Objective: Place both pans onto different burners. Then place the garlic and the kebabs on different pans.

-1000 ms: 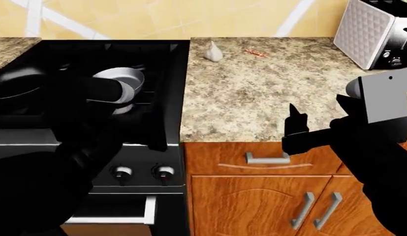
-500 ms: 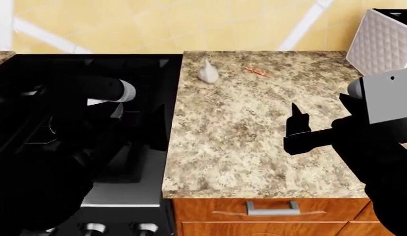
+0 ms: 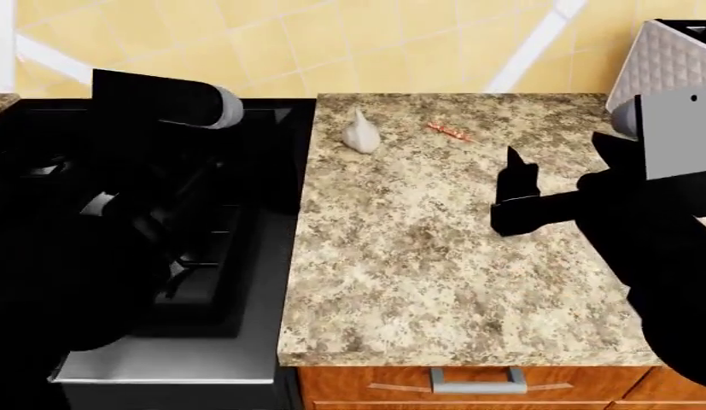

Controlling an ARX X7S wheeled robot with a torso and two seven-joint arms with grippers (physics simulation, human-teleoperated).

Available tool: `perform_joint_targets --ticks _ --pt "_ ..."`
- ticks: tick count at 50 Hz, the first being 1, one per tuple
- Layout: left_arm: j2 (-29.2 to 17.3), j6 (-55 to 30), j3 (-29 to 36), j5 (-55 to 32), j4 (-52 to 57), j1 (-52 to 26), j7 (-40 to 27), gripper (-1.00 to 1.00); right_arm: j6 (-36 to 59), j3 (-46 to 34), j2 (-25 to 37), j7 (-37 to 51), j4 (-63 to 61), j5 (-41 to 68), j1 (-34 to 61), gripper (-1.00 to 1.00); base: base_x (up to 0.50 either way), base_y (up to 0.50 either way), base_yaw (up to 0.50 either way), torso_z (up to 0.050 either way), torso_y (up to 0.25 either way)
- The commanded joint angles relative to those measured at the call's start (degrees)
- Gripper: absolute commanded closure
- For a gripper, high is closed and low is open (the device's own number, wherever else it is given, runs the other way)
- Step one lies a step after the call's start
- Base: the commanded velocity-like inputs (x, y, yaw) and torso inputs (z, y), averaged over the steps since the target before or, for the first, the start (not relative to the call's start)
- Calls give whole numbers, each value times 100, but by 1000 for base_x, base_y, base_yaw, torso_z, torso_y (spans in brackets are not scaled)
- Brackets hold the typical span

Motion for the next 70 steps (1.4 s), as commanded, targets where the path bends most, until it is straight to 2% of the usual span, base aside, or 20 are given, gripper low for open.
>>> perform_joint_targets --ticks 1,10,22,60,70 --pt "584 -1676 -653 -466 -585 -639 -539 -100 1237 251 -361 121 484 275 669 -100 0 0 0 0 0" --pt "433 -1397 176 -189 -1430 -1503 -134 -100 1107 -364 -207 -28 1109 255 1437 -100 0 0 0 0 0" --pt "331 -712 1344 746 -2535 -2432 975 -100 743 -1544 -185 -1065 2022 -781 2254 -100 0 0 0 0 0" --pt "302 -602 1532 658 -2643 -2569 880 -100 463 -1912 -46 -1126 2120 -694 2448 -100 251 -36 0 0 0" --pt "388 -356 1867 885 -3151 -2671 1212 -100 411 -2115 -83 -1278 2334 -767 2554 -100 120 0 0 0 0"
